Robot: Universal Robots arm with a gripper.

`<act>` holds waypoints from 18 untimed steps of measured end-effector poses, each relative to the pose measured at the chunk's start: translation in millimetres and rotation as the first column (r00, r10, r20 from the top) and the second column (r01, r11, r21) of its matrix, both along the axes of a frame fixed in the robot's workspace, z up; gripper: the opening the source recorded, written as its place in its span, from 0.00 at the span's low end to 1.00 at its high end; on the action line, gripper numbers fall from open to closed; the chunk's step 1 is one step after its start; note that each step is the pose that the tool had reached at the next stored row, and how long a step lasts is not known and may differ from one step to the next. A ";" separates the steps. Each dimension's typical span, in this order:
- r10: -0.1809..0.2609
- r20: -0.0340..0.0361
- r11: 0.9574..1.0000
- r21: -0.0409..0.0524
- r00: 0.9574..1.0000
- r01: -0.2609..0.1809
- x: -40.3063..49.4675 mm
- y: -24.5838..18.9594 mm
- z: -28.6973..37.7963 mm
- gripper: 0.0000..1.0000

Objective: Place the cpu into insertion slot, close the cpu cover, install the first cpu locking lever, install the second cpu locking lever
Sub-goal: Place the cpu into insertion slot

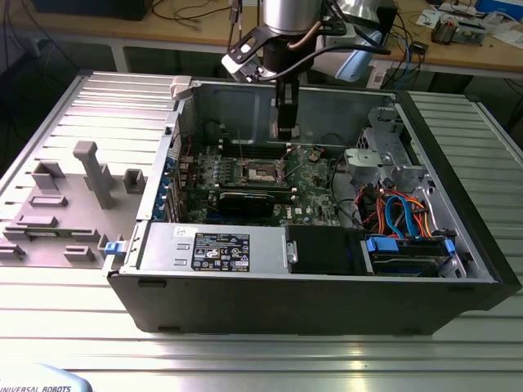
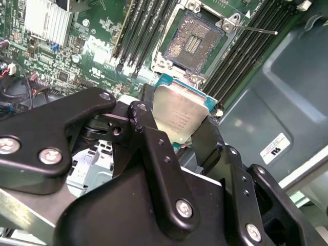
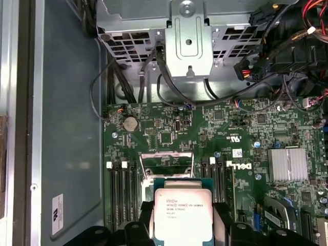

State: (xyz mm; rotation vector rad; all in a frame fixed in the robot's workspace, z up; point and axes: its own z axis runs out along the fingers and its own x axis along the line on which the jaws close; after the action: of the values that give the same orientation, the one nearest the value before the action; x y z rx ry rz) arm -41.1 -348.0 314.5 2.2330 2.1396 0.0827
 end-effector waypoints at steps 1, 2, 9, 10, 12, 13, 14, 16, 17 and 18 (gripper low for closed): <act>-0.001 0.000 1.000 0.000 1.000 0.001 0.0 0.0 -2.1 0.54; -0.003 0.000 1.000 -0.001 1.000 0.003 0.0 0.0 -3.6 0.54; -0.009 -0.003 1.000 -0.001 1.000 0.009 0.0 0.0 -8.2 0.54; -0.009 -0.003 1.000 -0.001 1.000 0.009 0.0 0.0 -8.2 0.54; -0.009 -0.003 1.000 -0.001 1.000 0.009 0.0 0.0 -8.2 0.54; -0.009 -0.003 1.000 -0.001 1.000 0.009 0.0 0.0 -8.3 0.54; -0.009 -0.003 1.000 -0.001 1.000 0.009 0.0 0.0 -8.3 0.54; -0.009 -0.003 1.000 -0.001 1.000 0.009 0.0 0.0 -8.3 0.54; -0.009 -0.003 1.000 -0.001 1.000 0.009 0.0 0.0 -8.4 0.54; -0.009 -0.003 1.000 -0.001 1.000 0.009 0.0 0.0 -8.8 0.54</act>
State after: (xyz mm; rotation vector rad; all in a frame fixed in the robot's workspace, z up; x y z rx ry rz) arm -41.1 -348.0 305.7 2.2432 2.1305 0.0778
